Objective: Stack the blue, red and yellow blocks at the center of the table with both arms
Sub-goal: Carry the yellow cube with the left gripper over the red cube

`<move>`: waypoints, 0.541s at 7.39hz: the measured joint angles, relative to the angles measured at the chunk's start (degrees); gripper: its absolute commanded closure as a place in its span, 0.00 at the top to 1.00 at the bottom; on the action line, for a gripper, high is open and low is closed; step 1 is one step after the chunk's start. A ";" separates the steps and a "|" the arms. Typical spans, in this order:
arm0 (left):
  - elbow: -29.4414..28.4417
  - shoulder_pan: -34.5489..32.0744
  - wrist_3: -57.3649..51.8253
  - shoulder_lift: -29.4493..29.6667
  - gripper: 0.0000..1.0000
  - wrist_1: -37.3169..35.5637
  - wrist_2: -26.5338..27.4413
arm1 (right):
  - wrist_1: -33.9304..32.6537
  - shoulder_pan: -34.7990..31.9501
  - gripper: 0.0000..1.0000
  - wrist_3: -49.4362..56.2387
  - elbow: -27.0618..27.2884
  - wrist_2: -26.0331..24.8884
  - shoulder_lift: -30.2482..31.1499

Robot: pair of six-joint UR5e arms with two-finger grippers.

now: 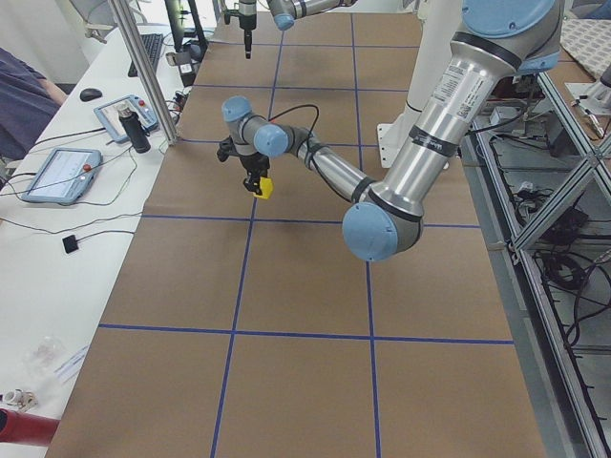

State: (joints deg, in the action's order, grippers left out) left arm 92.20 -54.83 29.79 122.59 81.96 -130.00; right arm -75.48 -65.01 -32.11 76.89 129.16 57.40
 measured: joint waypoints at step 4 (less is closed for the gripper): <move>-5.64 3.68 27.51 16.02 0.00 -3.08 -0.20 | -0.44 0.05 0.99 0.09 0.01 0.04 -0.31</move>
State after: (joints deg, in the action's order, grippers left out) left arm 86.56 -51.15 57.30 138.61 78.88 -130.20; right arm -75.92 -64.96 -32.02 76.90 129.20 57.09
